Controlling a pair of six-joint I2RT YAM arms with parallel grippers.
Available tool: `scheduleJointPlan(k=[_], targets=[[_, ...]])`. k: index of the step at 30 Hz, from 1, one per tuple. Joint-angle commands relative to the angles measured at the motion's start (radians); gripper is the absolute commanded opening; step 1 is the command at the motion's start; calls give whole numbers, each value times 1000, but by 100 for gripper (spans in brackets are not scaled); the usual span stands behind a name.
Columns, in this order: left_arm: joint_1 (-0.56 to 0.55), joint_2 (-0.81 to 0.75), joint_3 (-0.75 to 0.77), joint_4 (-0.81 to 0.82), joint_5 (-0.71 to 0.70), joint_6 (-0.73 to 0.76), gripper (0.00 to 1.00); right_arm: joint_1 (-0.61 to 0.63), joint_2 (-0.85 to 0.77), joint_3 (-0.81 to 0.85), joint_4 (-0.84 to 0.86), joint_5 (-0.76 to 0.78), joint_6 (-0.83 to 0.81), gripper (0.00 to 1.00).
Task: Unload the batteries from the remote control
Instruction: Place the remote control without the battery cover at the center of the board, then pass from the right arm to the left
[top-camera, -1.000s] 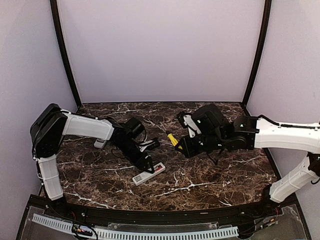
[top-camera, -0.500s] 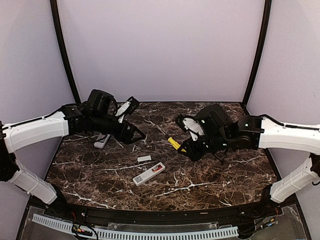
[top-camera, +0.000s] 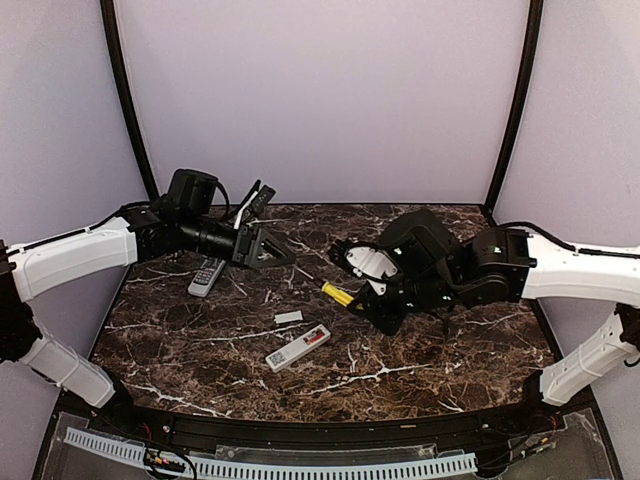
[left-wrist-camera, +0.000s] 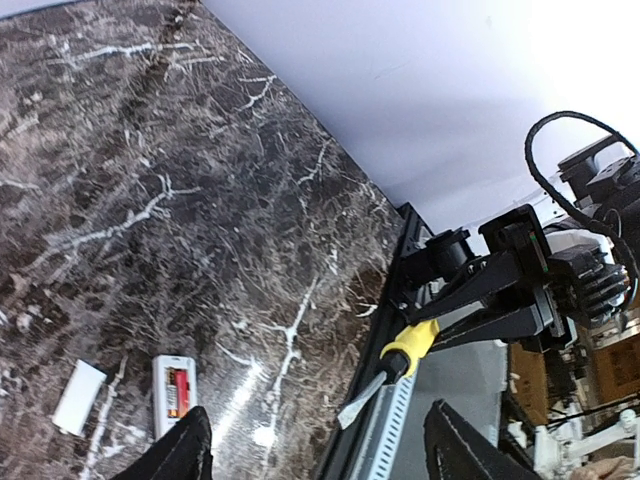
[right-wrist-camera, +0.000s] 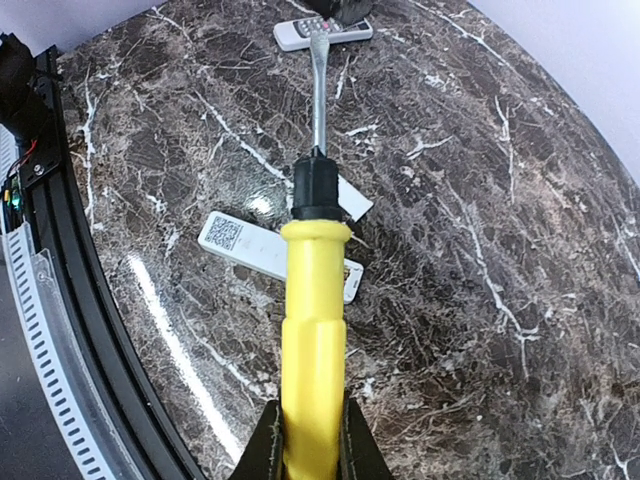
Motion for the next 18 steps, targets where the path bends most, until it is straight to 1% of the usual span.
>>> scheduleJointPlan(k=[1, 2, 3, 6, 10, 14, 18], targets=[[0, 23, 3, 17, 151, -110, 66, 11, 15, 47, 8, 74, -72, 0], [0, 24, -3, 25, 169, -120, 63, 11, 20, 53, 9, 79, -83, 0], [1, 24, -8, 31, 184, -126, 58, 12, 25, 59, 10, 83, -97, 0], [1, 21, -20, 71, 208, -154, 54, 13, 34, 73, 13, 83, -120, 0], [1, 29, -26, 97, 223, -177, 44, 15, 36, 81, 26, 80, -157, 0], [1, 37, -36, 125, 232, -201, 36, 16, 37, 88, 31, 77, -168, 0], [0, 49, -43, 145, 250, -220, 30, 17, 45, 92, 39, 75, -172, 0]])
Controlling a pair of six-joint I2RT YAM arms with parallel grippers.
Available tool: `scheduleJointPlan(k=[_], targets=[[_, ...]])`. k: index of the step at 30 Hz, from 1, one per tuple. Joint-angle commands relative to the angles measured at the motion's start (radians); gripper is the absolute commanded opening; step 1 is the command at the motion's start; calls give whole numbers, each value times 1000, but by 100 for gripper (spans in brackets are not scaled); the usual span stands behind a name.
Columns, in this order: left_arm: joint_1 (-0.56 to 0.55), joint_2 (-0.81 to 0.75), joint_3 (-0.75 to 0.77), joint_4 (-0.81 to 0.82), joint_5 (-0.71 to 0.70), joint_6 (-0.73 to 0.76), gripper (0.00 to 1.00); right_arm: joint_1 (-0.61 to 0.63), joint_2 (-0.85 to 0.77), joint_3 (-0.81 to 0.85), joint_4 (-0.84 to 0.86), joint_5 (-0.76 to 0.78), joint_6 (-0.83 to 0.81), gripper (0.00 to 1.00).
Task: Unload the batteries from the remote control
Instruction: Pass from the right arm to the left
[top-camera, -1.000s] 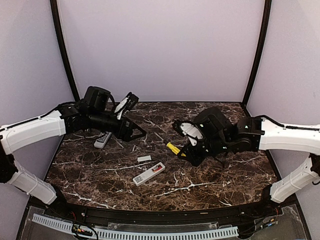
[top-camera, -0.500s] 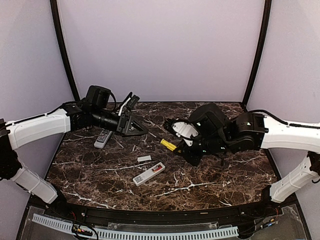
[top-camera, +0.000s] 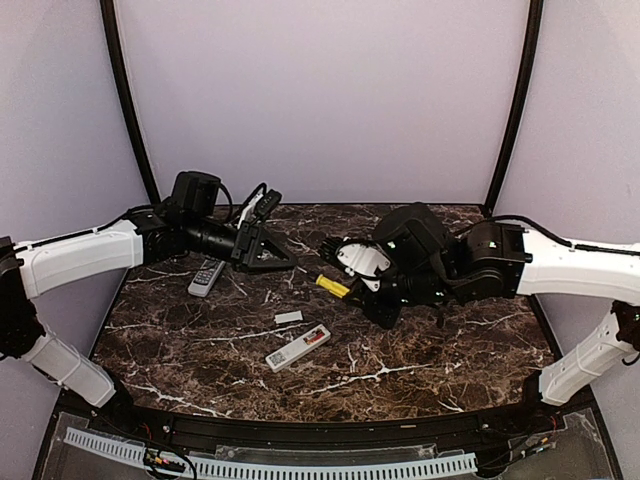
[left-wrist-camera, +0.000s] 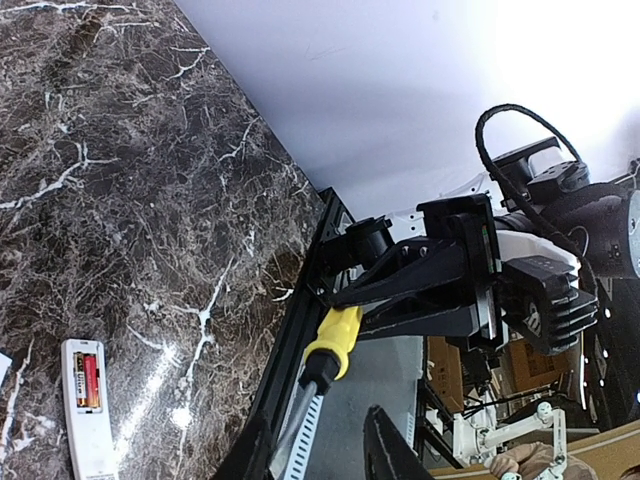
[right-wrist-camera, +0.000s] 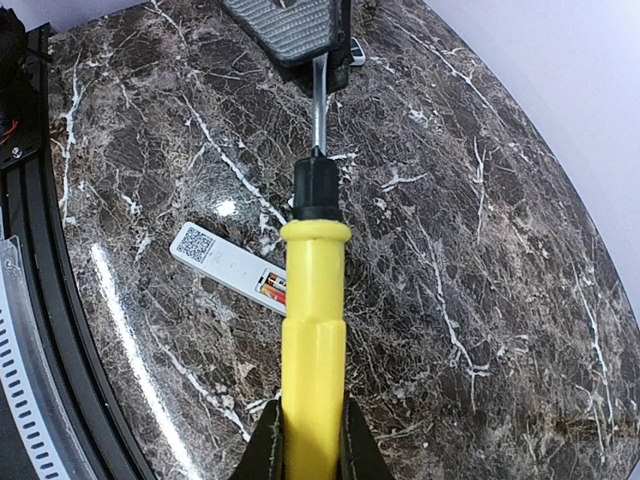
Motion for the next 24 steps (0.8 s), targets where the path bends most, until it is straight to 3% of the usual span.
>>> scheduleJointPlan(k=[1, 10, 12, 14, 15, 16, 18, 24], targets=[[1, 11, -23, 39, 43, -31, 29, 14, 12, 34, 39, 7, -21, 0], [1, 12, -37, 56, 54, -42, 0, 14, 5, 18, 65, 31, -14, 0], [1, 4, -50, 82, 50, -59, 0, 10, -8, 6, 84, 45, 1, 0], [2, -11, -71, 135, 33, -92, 0, -2, -24, -14, 108, 52, 25, 35], [2, -24, -80, 184, 26, -124, 0, -14, -36, -31, 124, 47, 59, 60], [5, -31, -105, 215, 8, -145, 0, -28, -49, -46, 153, 29, 91, 74], [9, -60, -149, 323, -32, -205, 0, -65, -77, -76, 195, -19, 166, 83], [13, -158, -282, 611, -164, -314, 0, -182, -156, -212, 486, -236, 488, 88]])
